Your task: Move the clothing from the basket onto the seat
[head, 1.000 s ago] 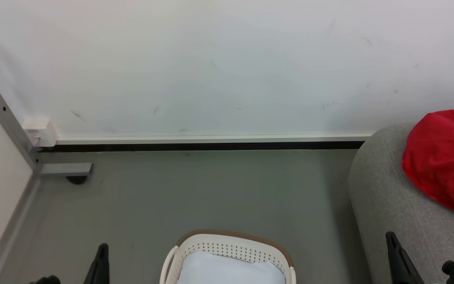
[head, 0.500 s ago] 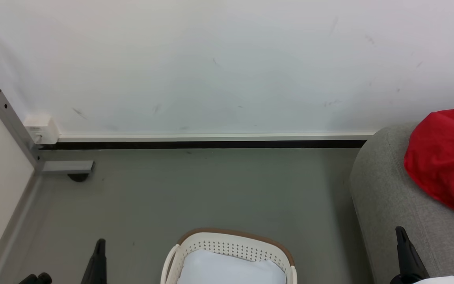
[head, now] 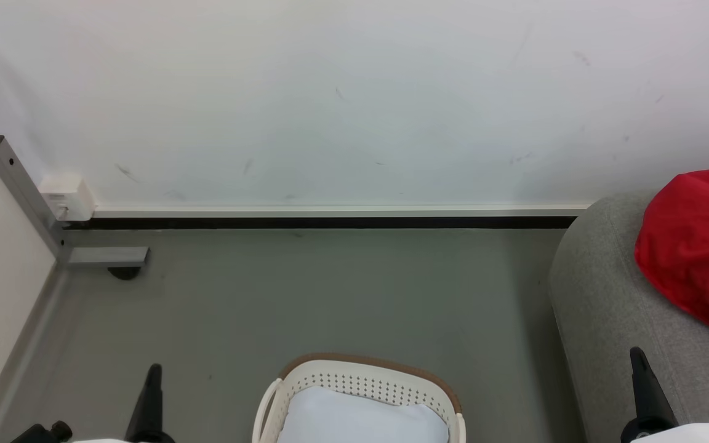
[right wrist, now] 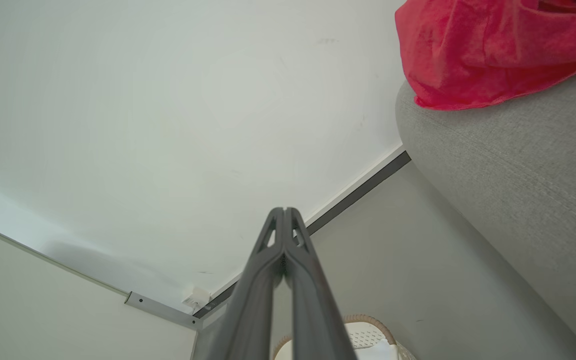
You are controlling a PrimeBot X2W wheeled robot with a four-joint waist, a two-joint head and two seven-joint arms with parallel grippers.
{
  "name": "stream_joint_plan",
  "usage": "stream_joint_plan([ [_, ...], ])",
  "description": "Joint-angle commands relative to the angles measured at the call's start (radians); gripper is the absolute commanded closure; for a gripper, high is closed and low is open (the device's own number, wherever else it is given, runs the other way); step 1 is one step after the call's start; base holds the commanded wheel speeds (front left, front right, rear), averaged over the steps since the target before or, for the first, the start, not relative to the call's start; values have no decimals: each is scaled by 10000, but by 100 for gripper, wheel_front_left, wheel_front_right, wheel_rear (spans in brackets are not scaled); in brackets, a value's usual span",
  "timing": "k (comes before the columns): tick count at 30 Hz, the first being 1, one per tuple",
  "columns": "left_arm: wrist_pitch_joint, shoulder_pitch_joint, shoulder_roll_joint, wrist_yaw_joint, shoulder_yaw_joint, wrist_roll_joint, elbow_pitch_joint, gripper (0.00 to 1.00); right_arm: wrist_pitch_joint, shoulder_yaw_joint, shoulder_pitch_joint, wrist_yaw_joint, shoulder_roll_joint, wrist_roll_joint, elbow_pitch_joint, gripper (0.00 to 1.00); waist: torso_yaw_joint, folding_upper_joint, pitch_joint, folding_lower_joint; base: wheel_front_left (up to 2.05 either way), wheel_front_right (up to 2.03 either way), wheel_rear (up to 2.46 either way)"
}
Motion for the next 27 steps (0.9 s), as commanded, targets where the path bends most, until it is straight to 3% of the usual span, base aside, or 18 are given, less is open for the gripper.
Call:
stream_joint_plan([
  [1, 83, -250, 19, -54, 55, -291, -66, 100, 61, -114, -257, -7, -3, 300, -129, 100, 5, 0, 5, -1, 0, 0, 0],
  [27, 827, -596, -88, -125, 319, -2890, 66, 100, 812, -713, -401, -11, 132, 2682, -183, 100, 117, 0, 121, -1, 0, 0, 0],
])
